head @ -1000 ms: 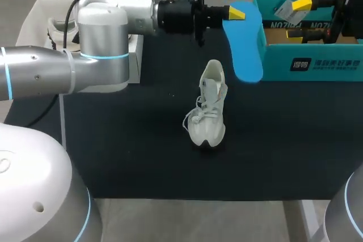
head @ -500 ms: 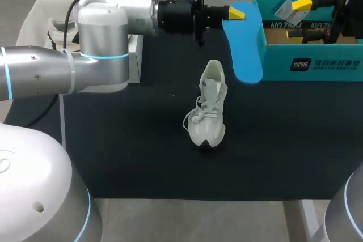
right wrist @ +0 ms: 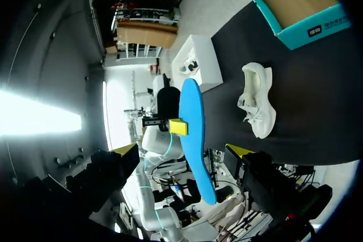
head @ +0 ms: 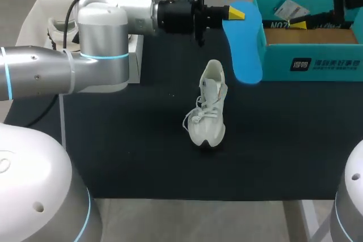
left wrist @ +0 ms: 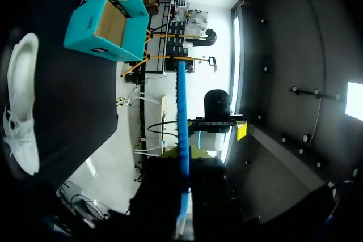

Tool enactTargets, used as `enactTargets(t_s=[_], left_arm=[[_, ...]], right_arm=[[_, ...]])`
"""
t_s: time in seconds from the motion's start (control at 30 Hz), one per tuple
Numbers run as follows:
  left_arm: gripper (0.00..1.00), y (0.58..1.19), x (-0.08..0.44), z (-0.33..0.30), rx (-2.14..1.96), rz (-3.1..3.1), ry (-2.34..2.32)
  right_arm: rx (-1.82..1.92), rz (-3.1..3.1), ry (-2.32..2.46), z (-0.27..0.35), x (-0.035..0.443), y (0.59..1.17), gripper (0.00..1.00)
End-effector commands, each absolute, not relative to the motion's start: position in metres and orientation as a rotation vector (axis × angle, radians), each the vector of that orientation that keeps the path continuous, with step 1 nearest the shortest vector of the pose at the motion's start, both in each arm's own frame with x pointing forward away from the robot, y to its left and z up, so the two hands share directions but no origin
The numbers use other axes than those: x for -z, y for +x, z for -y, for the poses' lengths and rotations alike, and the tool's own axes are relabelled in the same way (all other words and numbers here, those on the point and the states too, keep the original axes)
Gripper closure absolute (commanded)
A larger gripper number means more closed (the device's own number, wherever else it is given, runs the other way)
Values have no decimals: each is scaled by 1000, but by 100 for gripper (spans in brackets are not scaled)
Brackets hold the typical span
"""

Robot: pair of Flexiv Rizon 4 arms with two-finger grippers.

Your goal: Take the shoe out of the shoebox, open the shoe tongue, remove and reinsert the insole, then place the shoe into the shoebox

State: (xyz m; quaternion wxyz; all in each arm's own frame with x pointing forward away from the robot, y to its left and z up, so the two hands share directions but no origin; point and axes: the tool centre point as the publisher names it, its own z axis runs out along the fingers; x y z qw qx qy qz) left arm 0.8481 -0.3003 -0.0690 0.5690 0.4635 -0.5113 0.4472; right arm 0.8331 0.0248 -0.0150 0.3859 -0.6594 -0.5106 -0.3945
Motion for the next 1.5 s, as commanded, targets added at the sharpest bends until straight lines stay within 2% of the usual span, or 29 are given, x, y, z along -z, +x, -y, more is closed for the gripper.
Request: enactTargets(t_s=[0.03,0.37,0.53,1.37,1.5], left_arm=[[100,849,69,300,-1048,1203,1088],[100,849,69,300,-1048,1203,1088],[100,849,69,300,-1048,1203,1088],[100,849,69,300,-1048,1203,1088],[100,849,69,300,-1048,1203,1088]], right_arm=[[357,1390,-2289,-37,-8,828,0],[-76,1531,-2465,-68,-36,824,0],[-145,1649,-2504,-76,-45,816,0],[-98,1756,-2546,-72,-40,817,0],[116,2028,-2404,-91,-28,825,0]])
